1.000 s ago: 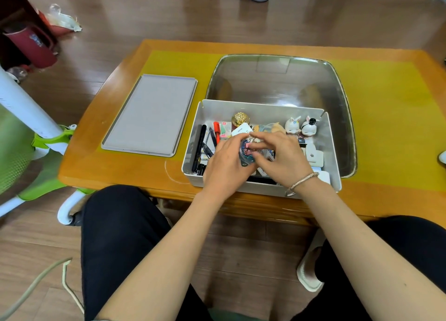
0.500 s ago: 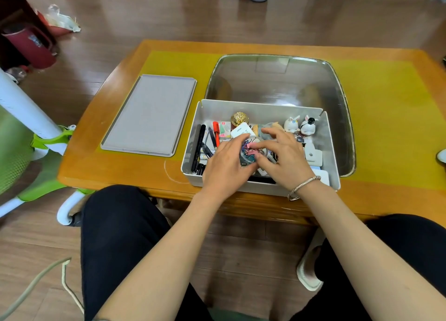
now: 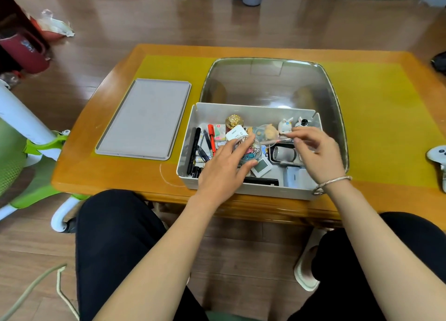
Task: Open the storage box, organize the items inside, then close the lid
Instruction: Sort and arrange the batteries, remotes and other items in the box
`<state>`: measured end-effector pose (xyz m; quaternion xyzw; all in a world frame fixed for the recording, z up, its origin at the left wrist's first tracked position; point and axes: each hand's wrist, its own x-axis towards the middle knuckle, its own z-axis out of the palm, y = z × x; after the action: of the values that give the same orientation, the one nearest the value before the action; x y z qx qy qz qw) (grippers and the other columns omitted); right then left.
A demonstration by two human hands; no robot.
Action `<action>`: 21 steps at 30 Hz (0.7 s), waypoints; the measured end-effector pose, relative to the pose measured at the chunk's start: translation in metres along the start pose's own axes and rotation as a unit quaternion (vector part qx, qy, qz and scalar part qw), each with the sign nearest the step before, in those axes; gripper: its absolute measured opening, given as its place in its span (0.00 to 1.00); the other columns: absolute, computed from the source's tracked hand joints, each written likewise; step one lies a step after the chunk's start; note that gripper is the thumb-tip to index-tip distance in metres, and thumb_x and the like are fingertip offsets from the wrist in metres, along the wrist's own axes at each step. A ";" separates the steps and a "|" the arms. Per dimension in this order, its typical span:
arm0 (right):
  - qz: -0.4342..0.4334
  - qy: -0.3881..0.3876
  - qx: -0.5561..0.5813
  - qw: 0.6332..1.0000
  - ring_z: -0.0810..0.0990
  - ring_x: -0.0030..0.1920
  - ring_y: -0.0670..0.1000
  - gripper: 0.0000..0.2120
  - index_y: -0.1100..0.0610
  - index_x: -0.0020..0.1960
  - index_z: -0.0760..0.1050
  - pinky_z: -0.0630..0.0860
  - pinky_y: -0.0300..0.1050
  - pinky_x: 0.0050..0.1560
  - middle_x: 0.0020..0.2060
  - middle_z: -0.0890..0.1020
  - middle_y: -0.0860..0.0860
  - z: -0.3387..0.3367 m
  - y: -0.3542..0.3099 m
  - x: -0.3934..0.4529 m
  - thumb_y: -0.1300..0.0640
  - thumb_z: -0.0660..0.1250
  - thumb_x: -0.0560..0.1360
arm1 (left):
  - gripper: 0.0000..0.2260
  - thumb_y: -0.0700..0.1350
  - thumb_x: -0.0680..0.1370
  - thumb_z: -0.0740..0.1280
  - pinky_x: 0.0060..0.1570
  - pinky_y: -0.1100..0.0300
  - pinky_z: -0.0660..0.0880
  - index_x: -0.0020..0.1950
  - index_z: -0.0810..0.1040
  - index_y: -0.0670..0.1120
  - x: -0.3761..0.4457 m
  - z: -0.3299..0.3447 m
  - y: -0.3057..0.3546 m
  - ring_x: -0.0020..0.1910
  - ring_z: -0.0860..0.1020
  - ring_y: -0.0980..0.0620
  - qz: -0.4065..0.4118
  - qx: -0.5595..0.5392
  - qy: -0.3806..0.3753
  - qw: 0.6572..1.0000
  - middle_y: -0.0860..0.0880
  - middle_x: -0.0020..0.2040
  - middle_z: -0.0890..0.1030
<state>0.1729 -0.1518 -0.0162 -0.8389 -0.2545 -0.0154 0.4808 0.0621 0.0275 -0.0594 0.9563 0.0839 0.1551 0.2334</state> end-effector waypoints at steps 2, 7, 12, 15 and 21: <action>0.030 0.024 -0.003 0.999 0.78 0.51 0.48 0.11 0.54 0.49 0.80 0.73 0.36 0.51 0.49 0.80 0.51 -0.009 0.010 0.003 0.66 0.63 0.75 | 0.25 0.59 0.81 0.55 0.56 0.51 0.75 0.77 0.55 0.59 0.000 0.002 0.000 0.69 0.67 0.49 -0.005 0.010 -0.006 1.000 0.48 0.71 0.68; 0.072 0.034 -0.079 0.994 0.76 0.37 0.43 0.09 0.53 0.48 0.81 0.69 0.33 0.40 0.43 0.81 0.50 -0.019 0.025 0.009 0.64 0.65 0.74 | 0.24 0.59 0.80 0.57 0.58 0.50 0.74 0.76 0.60 0.56 0.001 0.003 0.000 0.70 0.66 0.50 -0.014 0.007 -0.008 1.000 0.49 0.72 0.67; 0.042 -0.001 -0.186 0.982 0.78 0.40 0.49 0.10 0.55 0.51 0.81 0.74 0.43 0.49 0.45 0.83 0.51 -0.016 0.024 0.015 0.64 0.66 0.73 | 0.24 0.57 0.80 0.59 0.53 0.55 0.76 0.74 0.58 0.56 0.000 0.000 0.003 0.67 0.70 0.52 -0.012 -0.032 0.041 0.999 0.50 0.69 0.71; 0.052 -0.097 -0.257 0.960 0.79 0.52 0.55 0.15 0.55 0.59 0.77 0.74 0.48 0.57 0.53 0.82 0.55 -0.008 0.024 0.023 0.62 0.66 0.73 | 0.25 0.56 0.82 0.55 0.51 0.53 0.77 0.77 0.52 0.59 0.002 0.003 0.003 0.70 0.65 0.48 -0.030 0.002 0.050 0.998 0.46 0.72 0.65; 0.065 -0.185 -0.274 0.942 0.77 0.57 0.58 0.15 0.55 0.61 0.76 0.71 0.45 0.57 0.57 0.80 0.56 0.005 0.023 0.035 0.59 0.66 0.74 | 0.25 0.54 0.82 0.55 0.54 0.50 0.76 0.78 0.53 0.57 0.002 0.000 0.001 0.72 0.60 0.48 -0.073 -0.012 0.068 0.995 0.46 0.74 0.61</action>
<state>0.2125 -0.1431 -0.0279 -0.9409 -0.2702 0.1022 0.1770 0.0644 0.0268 -0.0585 0.9320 0.1674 0.2031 0.2490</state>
